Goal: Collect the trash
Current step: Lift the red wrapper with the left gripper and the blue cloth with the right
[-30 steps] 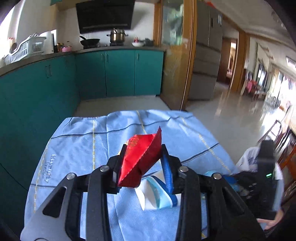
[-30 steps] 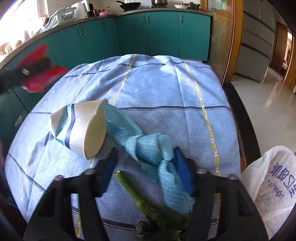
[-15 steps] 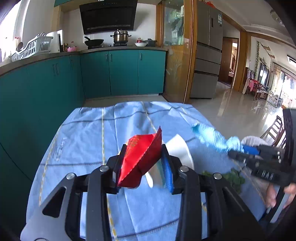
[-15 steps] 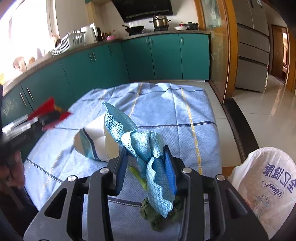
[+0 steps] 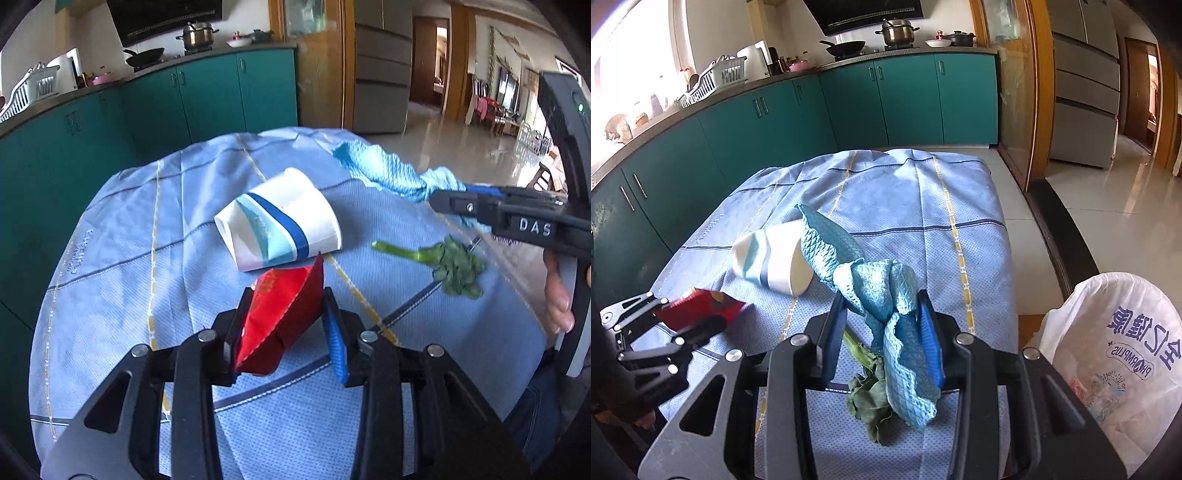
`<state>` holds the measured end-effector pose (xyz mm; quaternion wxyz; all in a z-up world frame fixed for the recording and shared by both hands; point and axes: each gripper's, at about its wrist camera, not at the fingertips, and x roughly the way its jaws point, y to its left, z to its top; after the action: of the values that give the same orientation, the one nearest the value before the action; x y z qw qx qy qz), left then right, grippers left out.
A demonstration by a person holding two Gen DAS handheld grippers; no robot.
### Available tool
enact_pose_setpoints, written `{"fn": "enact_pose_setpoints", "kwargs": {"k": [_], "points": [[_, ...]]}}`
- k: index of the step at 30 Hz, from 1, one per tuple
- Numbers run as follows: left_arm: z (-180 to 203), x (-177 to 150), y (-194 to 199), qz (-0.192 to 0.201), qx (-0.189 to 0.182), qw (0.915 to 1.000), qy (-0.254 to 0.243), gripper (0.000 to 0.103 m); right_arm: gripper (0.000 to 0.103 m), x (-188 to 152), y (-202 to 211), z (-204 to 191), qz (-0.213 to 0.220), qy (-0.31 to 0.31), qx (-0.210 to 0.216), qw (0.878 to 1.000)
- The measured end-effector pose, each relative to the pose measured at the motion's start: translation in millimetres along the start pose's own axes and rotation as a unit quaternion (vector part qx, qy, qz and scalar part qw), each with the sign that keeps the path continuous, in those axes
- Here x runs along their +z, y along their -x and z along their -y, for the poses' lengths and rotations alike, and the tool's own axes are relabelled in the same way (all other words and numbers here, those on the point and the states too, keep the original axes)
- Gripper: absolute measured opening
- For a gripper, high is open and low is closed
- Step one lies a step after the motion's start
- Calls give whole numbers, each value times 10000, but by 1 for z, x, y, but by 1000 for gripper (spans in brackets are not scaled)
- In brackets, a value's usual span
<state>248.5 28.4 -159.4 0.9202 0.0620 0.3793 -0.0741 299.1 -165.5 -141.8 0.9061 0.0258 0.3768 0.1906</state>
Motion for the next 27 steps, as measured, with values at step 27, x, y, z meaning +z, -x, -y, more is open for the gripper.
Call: {"fn": "enact_pose_setpoints", "kwargs": {"k": [27], "points": [[13, -5, -11, -151, 151, 9996, -177, 41, 39, -3, -8, -4, -192, 21, -114, 9997]]}}
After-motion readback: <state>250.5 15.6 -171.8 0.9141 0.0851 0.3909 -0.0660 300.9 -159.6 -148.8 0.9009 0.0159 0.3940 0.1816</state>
